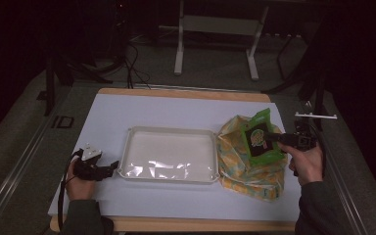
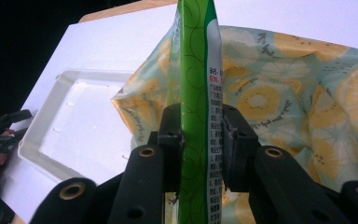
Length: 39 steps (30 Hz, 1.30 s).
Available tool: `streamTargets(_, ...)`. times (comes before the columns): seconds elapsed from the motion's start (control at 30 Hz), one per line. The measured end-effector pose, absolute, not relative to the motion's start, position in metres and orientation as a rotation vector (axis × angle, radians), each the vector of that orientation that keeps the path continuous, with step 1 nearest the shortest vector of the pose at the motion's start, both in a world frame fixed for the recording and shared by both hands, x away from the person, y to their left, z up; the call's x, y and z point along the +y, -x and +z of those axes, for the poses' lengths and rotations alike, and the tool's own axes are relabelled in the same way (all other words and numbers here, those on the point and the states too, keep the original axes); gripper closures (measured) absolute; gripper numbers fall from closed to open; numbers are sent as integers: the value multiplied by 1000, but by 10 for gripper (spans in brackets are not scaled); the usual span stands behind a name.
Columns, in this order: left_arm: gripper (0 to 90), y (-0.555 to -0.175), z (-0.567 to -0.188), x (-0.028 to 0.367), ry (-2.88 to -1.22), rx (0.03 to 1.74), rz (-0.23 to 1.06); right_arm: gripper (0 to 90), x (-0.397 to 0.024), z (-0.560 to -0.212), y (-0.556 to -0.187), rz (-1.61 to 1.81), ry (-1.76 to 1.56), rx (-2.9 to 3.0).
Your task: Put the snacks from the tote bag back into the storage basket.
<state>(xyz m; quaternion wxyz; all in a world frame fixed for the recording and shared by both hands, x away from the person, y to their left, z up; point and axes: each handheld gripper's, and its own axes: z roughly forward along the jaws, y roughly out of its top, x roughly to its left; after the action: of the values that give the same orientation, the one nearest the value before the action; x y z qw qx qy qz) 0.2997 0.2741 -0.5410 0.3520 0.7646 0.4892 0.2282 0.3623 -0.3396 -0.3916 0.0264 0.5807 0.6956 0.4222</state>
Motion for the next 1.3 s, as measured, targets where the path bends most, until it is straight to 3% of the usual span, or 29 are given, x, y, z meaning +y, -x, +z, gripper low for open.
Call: streamTargets(1.3,227,-300,-541,274,-1978,1264,586,727,-308,-374,-359,1354,-1676,2267)
